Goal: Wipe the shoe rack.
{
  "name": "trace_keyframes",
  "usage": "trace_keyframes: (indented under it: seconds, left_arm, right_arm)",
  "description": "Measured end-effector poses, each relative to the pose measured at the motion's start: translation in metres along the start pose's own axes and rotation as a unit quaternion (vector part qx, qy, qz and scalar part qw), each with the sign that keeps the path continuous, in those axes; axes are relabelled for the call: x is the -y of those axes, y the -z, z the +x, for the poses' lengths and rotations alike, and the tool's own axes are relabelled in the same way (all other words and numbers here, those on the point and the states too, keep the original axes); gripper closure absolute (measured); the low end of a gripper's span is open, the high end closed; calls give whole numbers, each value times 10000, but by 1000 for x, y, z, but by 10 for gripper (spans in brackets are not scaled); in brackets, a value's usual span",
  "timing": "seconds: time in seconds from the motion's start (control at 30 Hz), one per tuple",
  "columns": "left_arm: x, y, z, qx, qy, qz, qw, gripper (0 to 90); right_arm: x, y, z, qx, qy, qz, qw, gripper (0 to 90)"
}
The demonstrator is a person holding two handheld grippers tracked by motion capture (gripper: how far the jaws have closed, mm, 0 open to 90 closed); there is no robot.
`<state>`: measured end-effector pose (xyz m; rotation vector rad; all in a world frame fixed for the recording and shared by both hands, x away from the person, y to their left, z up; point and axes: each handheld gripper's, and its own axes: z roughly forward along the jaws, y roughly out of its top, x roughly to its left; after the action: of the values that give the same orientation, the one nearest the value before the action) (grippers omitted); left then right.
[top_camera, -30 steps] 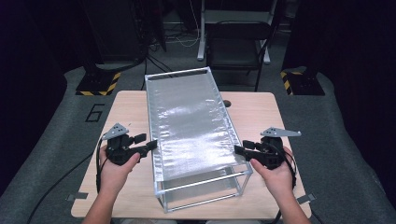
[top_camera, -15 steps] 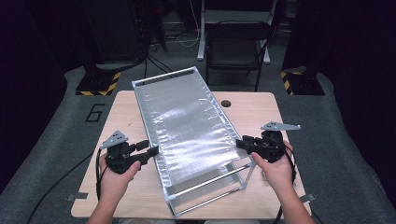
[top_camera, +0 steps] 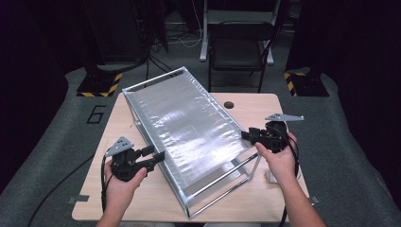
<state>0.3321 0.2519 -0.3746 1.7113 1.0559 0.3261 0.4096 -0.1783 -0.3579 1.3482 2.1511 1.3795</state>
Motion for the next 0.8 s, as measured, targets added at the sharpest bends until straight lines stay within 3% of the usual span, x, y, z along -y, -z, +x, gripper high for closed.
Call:
trace_keyframes:
  seconds: [0.13,0.47,0.6,0.8]
  left_arm:
    - [-5,0,6,-123,22,8,9999,412]
    - [-22,-8,32,-355,199,-73,9991,386]
    - [-24,-14,39,-364,249,29,9990,393]
    - [-20,-14,43,-175,362,25,9992,407]
  right_arm:
    - [3,5,3,-67,14,-68,10000,533]
    - [13,15,9,-35,103,78,9999,561]
    - [15,16,9,-1,118,105,9999,593]
    - [16,17,5,21,110,35,9999,645]
